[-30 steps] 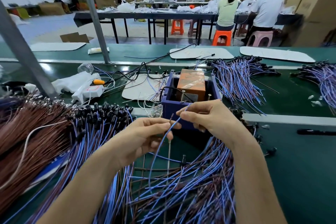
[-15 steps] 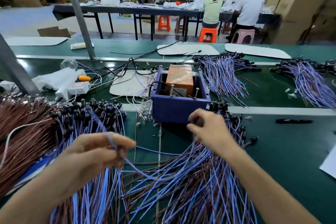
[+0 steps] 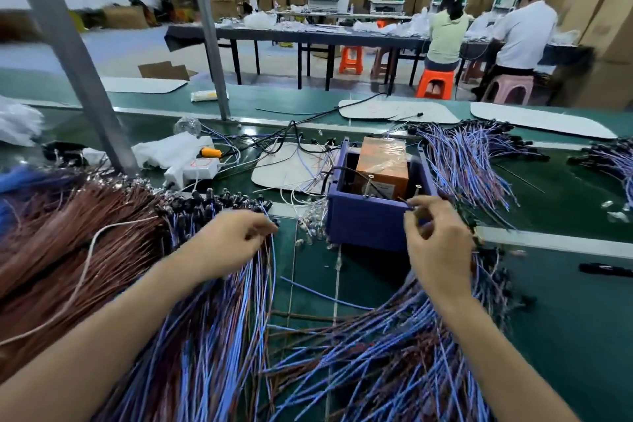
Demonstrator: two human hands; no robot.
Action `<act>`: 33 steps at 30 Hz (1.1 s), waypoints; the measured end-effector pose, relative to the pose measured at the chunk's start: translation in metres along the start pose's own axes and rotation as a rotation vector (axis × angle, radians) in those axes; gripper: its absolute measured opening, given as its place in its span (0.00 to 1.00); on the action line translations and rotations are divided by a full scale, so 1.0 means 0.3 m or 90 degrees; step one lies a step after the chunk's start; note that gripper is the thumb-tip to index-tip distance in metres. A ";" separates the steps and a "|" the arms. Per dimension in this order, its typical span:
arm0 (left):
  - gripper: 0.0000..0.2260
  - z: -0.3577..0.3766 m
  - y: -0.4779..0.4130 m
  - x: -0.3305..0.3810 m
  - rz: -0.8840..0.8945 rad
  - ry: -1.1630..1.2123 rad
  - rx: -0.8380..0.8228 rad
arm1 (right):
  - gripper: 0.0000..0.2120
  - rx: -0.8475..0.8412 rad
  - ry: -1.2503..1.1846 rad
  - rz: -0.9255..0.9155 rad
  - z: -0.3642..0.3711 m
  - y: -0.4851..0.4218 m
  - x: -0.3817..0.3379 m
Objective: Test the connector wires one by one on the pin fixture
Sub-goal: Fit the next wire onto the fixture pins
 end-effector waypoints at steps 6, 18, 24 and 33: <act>0.14 0.008 -0.181 -0.131 -0.103 -0.335 -0.027 | 0.07 -0.269 -0.009 -0.034 0.312 0.252 -0.020; 0.18 -0.203 -0.160 0.154 0.080 -0.063 0.215 | 0.08 -0.318 -0.368 0.238 0.351 0.279 0.085; 0.15 -0.116 0.026 0.545 0.444 0.040 0.318 | 0.26 -0.606 -0.862 0.642 0.409 0.385 0.008; 0.09 0.321 0.242 0.466 0.477 0.192 0.035 | 0.22 -0.494 -1.064 0.648 0.368 0.314 0.013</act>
Point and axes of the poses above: each hand's wrist, its own y-axis away from the middle knuckle, its own z-axis out of the palm, x = y × z, the point moved 9 cm from there along -y, towards the middle knuckle, and after that the axes turned 5 degrees about x, right-handed, at the moved point
